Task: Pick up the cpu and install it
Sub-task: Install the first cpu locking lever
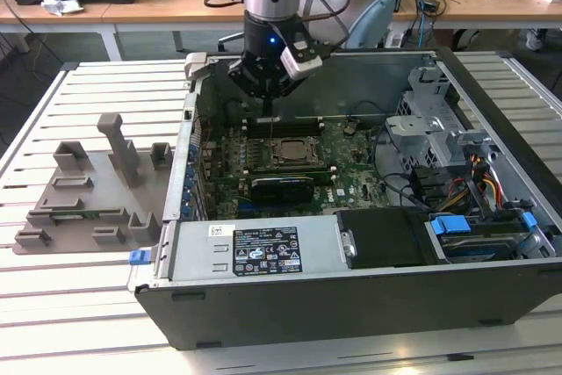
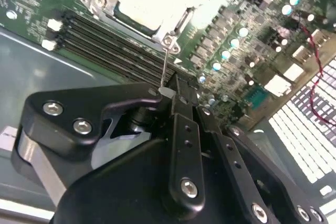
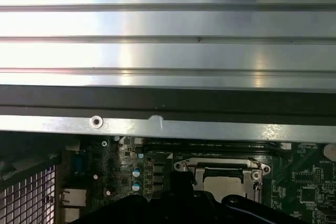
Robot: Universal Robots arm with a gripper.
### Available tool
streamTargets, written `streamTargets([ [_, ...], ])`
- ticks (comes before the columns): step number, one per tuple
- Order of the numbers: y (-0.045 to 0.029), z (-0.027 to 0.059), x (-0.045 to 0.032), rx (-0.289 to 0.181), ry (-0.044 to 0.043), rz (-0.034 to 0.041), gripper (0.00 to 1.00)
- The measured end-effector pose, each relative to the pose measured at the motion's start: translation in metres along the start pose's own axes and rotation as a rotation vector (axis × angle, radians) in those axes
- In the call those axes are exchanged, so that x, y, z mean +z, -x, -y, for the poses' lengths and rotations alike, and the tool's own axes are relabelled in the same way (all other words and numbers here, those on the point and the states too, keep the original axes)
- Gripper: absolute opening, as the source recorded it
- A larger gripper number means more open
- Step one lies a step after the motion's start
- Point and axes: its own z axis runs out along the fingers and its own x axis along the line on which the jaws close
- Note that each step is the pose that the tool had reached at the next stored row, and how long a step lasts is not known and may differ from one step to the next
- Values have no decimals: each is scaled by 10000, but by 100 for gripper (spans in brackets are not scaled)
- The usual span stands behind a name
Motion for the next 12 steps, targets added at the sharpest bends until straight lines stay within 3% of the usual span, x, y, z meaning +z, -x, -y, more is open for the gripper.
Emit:
streamTargets([
  [5,56,2,34,-32,116,-10,11],
  [9,95,3,61,-64,296,-8,11],
  [12,141,5,120,-111,325,-10,11],
])
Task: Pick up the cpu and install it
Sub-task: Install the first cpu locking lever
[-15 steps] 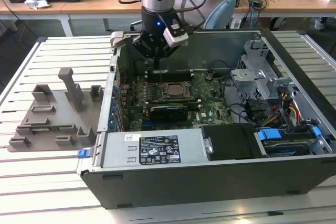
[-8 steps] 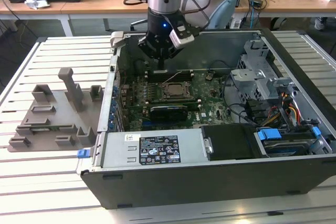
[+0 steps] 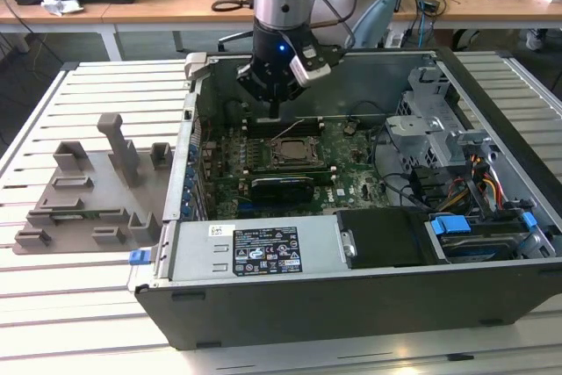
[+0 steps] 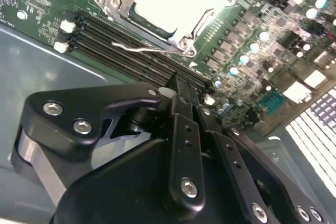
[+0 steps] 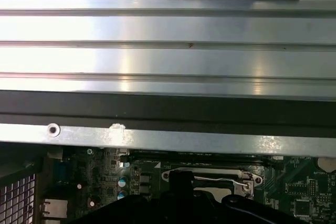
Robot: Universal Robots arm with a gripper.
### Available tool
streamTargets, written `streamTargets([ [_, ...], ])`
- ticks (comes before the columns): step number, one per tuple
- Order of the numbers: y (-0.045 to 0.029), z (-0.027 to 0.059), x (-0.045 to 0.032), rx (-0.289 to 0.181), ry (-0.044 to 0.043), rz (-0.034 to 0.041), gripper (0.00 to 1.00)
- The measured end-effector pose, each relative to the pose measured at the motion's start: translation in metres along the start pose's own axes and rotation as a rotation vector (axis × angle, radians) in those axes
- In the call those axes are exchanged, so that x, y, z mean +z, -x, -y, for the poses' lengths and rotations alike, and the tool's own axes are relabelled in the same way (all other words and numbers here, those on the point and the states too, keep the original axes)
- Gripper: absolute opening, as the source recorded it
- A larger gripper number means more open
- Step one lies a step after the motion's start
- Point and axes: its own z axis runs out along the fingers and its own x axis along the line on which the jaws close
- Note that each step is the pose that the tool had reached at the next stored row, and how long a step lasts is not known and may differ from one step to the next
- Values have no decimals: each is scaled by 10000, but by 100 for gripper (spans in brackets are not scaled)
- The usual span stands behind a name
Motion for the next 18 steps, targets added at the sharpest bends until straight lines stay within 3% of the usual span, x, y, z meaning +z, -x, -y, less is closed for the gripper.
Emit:
streamTargets([
  [9,127,9,210,-300,-16,-18,11],
  [13,191,5,259,-493,-25,-32,11],
  [14,213,5,263,-506,-25,-36,11],
  [16,334,10,282,-519,-24,-70,11],
  [18,383,12,295,-515,-22,-87,11],
])
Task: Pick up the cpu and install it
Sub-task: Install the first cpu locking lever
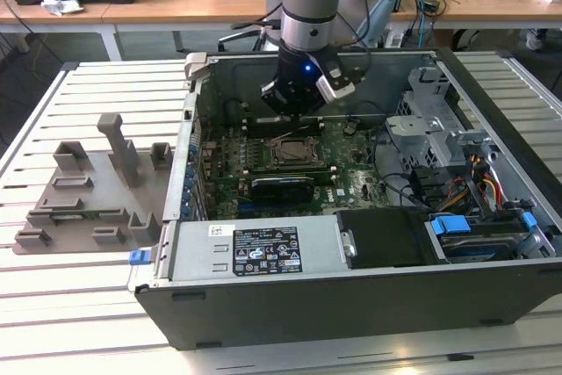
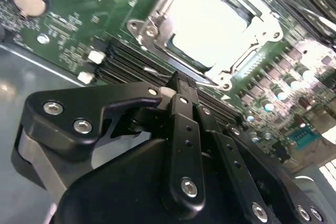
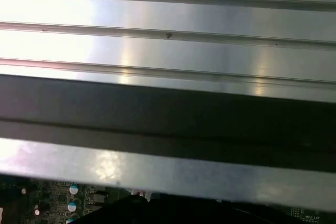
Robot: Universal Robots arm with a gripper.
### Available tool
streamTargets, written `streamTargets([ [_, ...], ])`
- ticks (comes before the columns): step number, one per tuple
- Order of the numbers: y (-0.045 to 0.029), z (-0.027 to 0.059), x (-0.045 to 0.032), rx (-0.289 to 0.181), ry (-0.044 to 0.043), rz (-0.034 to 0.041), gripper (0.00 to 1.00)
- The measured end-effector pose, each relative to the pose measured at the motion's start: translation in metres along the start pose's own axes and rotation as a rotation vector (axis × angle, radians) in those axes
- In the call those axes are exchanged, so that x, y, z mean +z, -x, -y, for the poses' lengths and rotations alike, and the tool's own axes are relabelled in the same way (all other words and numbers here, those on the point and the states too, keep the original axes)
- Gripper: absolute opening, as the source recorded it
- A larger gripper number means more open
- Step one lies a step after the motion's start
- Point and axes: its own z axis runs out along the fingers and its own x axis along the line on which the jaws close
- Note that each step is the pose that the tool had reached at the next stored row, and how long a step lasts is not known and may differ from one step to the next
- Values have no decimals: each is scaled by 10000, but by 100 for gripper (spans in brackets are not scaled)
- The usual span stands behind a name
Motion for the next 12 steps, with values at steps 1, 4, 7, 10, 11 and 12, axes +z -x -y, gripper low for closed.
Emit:
streamTargets([
  [1,35,4,19,-2,1,-17,11],
  [4,82,10,62,1,4,-43,11],
  [7,113,16,90,1,8,-50,11],
  [10,136,21,114,1,11,-56,11],
  [11,138,23,115,1,11,-56,11],
  [12,139,26,116,0,13,-55,11],
])
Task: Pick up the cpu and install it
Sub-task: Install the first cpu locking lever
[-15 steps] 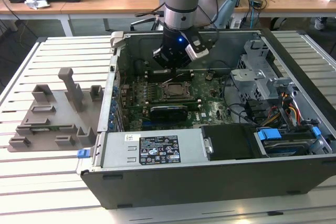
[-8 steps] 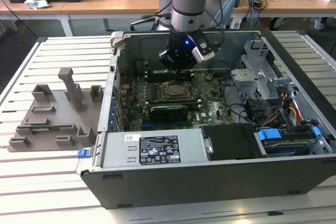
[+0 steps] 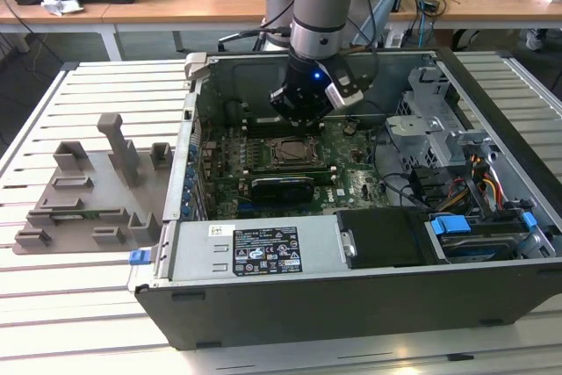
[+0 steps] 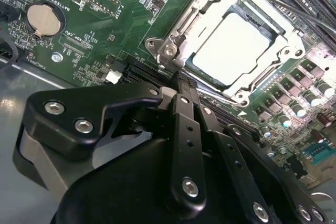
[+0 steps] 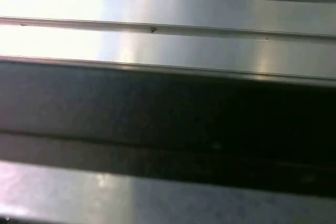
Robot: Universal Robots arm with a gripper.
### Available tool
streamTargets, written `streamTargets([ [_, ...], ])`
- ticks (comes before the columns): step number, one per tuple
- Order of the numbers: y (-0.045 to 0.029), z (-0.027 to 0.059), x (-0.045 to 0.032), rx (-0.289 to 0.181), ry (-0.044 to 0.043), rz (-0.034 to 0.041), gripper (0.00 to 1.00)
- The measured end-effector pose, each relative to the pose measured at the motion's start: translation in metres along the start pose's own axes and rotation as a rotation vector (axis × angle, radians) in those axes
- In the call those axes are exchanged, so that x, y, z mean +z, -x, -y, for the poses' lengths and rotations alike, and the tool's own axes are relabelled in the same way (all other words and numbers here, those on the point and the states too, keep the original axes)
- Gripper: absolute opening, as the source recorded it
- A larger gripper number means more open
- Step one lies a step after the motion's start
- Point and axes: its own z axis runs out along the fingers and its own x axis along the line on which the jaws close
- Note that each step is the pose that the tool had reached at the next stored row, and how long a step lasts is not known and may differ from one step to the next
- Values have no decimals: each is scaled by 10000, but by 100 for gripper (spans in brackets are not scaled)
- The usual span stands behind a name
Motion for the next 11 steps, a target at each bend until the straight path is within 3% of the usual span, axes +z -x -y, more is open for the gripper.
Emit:
streamTargets([
  [11,13,36,23,1,-8,-4,11],
])
